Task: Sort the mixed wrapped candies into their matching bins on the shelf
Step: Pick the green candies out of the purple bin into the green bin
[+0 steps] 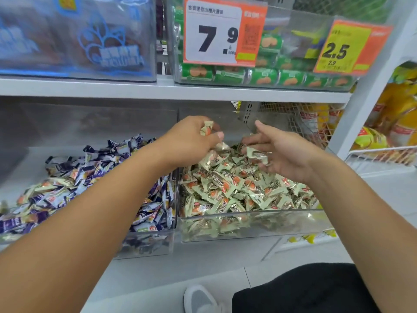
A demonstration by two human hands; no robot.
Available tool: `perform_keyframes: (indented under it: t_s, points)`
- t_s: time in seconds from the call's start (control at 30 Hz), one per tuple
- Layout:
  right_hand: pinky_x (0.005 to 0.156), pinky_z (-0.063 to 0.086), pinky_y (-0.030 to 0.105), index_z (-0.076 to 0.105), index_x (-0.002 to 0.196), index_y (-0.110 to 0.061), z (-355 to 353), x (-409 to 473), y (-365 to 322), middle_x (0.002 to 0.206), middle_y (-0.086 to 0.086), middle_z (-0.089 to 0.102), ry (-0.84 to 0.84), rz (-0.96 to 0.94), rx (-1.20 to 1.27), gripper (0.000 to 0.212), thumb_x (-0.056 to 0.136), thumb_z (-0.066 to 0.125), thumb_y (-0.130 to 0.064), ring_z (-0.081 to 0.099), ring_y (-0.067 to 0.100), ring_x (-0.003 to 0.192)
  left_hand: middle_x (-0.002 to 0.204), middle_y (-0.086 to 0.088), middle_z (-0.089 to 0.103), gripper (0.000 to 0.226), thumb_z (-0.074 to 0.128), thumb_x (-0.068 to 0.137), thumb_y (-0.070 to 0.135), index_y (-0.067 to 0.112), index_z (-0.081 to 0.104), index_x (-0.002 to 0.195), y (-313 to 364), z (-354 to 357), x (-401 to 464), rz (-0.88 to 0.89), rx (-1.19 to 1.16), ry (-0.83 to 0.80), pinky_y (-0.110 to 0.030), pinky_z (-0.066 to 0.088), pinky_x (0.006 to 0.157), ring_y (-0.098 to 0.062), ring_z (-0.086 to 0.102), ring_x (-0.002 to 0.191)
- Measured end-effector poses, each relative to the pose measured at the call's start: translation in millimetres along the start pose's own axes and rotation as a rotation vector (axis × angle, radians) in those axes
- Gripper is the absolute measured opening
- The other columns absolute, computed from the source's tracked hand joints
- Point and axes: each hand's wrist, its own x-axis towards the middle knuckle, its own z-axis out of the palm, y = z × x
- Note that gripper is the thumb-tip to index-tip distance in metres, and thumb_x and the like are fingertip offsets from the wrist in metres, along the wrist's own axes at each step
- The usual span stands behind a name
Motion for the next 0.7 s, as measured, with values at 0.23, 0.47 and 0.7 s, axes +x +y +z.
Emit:
perform_keyframes:
  t_s: [0.23,0.47,0.7]
  points:
    - [0.095,0.053,0.046,0.068,0.114,-0.013,14.9,7.0,-0.8,0.124,0.005,0.062,0.023,-0.055,-0.101,0.046,0.096,0.054,-0.052,0.050,0.021,0.124,0.125,0.005,0.061,0.038,0.056,0.099,0.029,0.019,0.055,0.136,-0.5,1.7,-1.6,0.115,0.028,0.016,-0.023,0.044,0.097,-0.008,0.058,0.115]
    - [0.081,0.053,0.034,0.073,0.104,-0.021,58.9,-15.3,-14.2,0.101,-0.002,0.072,0.093,-0.485,-0.664,0.025,0.100,0.054,-0.037,0.066,0.006,0.093,0.089,0.004,0.072,0.014,0.063,0.094,0.034,0.024,0.072,0.096,-20.0,-56.6,-18.8,0.080,0.124,0.233,-0.033,0.055,0.083,-0.014,0.068,0.086]
    - [0.077,0.047,0.017,0.073,0.101,-0.030,171.5,-48.2,-21.7,0.093,-0.020,0.070,-0.336,-0.897,-0.897,0.013,0.095,0.061,-0.026,0.062,-0.002,0.089,0.094,0.001,0.072,0.020,0.065,0.092,0.036,0.020,0.073,0.101,-93.7,-151.5,-86.8,-0.352,0.582,0.222,-0.026,0.049,0.079,-0.018,0.067,0.091]
